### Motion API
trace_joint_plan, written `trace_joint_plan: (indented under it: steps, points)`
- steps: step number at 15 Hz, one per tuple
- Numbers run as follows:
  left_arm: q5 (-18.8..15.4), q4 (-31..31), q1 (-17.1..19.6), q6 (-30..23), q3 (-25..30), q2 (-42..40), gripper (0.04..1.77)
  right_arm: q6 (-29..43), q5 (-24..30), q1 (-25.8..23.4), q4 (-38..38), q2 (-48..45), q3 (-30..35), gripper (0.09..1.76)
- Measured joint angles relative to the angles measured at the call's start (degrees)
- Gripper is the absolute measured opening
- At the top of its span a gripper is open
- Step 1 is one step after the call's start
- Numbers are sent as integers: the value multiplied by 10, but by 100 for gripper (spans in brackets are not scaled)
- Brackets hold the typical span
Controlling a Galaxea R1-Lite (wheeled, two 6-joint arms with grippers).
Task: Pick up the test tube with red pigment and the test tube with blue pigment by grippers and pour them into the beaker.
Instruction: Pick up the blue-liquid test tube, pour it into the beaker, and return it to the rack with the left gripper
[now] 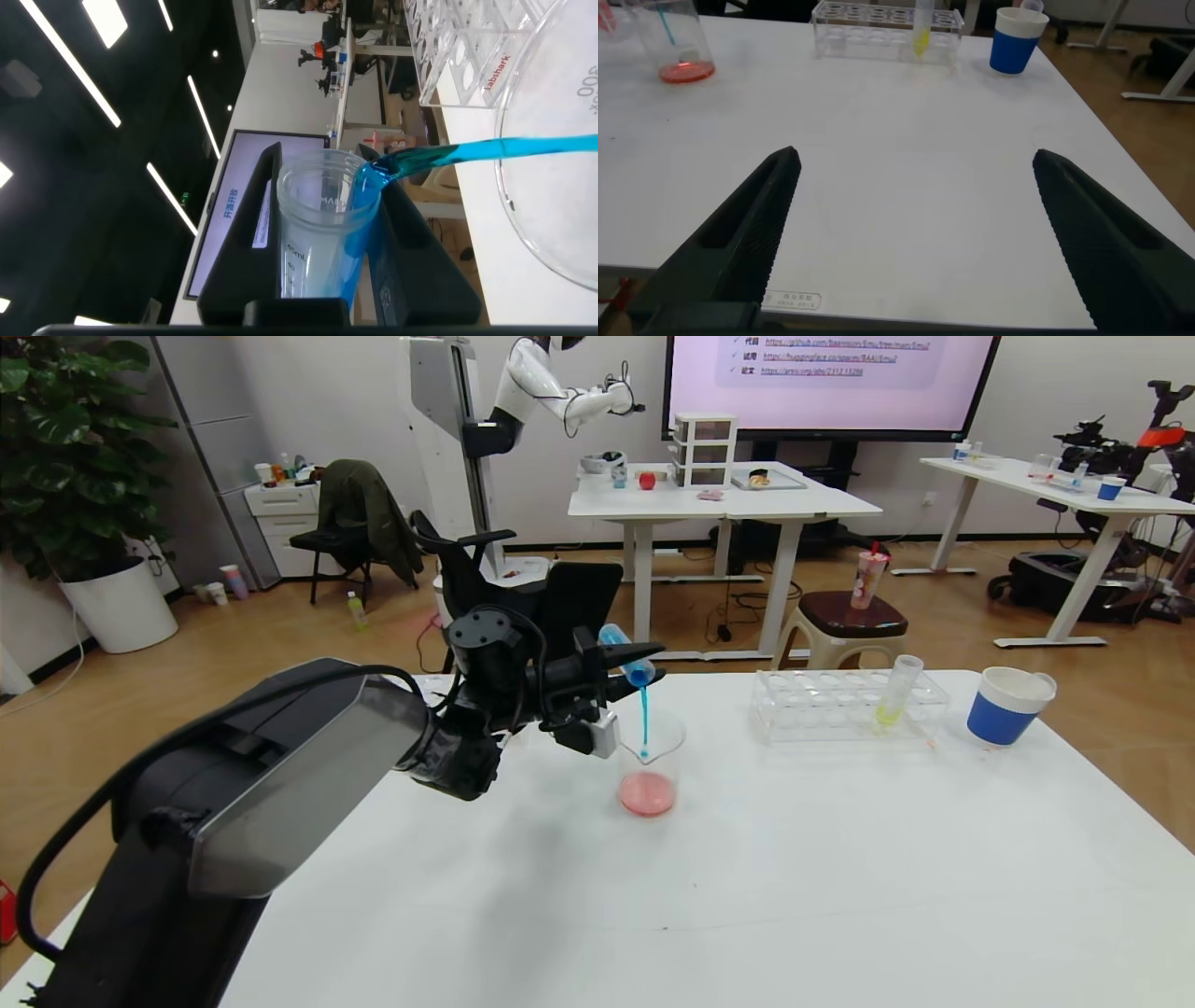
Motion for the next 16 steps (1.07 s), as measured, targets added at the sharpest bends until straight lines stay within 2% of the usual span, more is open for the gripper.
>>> trace_joint_plan:
  steps: [8,12,16]
  points:
    - [0,2,4,85,0,2,53,0,0,0,0,0,0,174]
    - [-20,3,3,143,1,2,53,0,0,0,0,0,0,174]
    - [-25,2,-2,153,7,2,53,0,0,0,0,0,0,174]
